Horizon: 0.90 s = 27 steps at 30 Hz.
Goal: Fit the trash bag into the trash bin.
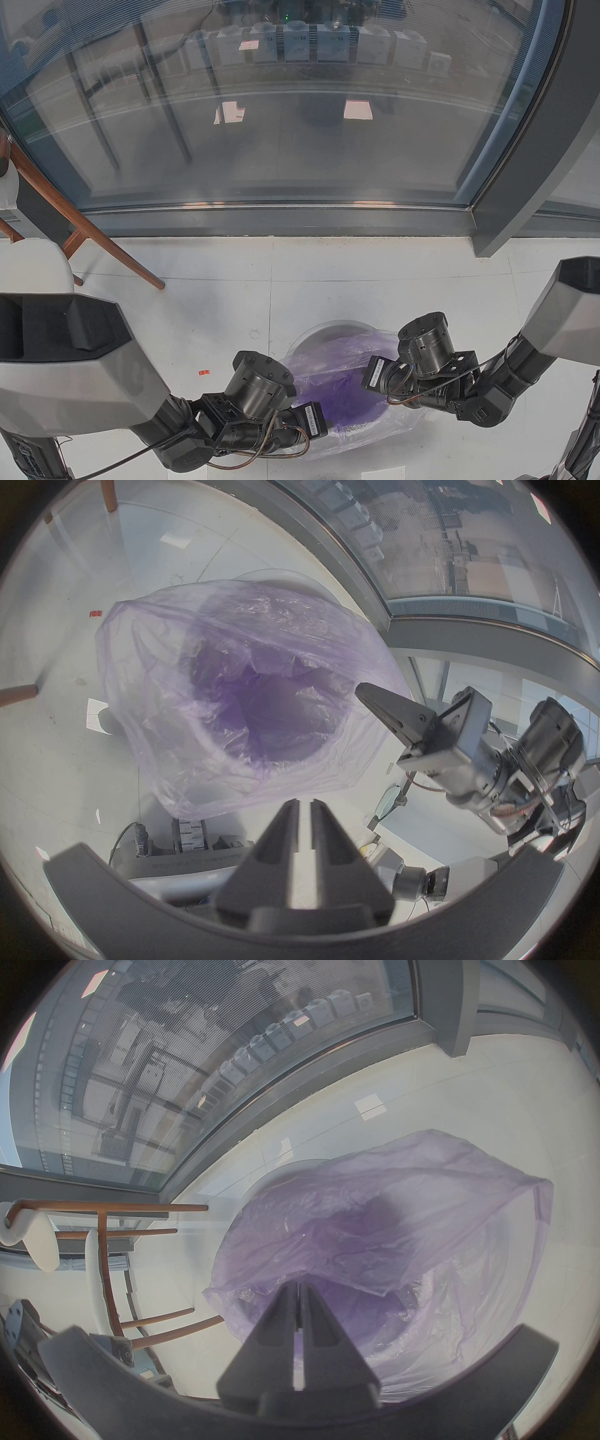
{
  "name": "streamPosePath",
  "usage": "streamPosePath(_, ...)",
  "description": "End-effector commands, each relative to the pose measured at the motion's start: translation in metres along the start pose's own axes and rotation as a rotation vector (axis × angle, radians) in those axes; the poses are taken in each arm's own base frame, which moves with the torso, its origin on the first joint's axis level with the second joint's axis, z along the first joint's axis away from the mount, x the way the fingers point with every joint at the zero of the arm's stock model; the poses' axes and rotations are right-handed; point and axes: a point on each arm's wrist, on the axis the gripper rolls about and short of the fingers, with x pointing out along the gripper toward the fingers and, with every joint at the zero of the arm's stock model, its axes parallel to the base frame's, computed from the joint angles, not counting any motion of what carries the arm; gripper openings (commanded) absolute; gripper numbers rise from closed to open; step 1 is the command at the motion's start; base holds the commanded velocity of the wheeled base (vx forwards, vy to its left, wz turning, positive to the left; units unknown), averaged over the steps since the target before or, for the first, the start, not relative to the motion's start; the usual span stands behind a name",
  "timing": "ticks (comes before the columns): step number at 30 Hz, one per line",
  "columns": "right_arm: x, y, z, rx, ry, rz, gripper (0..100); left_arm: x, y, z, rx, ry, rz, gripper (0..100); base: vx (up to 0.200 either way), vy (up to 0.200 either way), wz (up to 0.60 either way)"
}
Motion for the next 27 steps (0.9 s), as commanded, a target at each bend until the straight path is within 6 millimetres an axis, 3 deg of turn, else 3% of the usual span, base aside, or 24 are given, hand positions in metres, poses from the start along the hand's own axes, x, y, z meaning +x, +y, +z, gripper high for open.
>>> streamPosePath(1, 0.004, -0.005, 0.002, 0.004, 0.0, -0.018, 0, 0.019, -0.004, 0.012, -0.017, 0.0, 0.039, 0, 0.0, 0.0, 0.0)
streamPosePath(6, 0.011, -0.011, 0.002, -0.009, 0.01, -0.048, 0, 0.038, -0.015, 0.029, -0.07, -0.074, 0.061, 0, 0.0, 0.0, 0.0)
streamPosePath(12, 0.018, -0.016, 0.003, -0.006, 0.008, -0.072, 0, 0.052, -0.014, 0.049, -0.089, -0.175, 0.081, 0, 0.0, 0.0, 0.0)
streamPosePath(23, 0.029, -0.011, 0.039, 0.017, -0.099, -0.033, 0, 0.044, -0.01, 0.076, -0.133, -0.252, 0.07, 0, 0.0, 0.0, 0.0)
streamPosePath(27, 0.026, -0.011, 0.05, 0.033, -0.13, -0.024, 0, 0.032, -0.014, 0.103, -0.154, -0.341, 0.043, 0, 0.0, 0.0, 0.0)
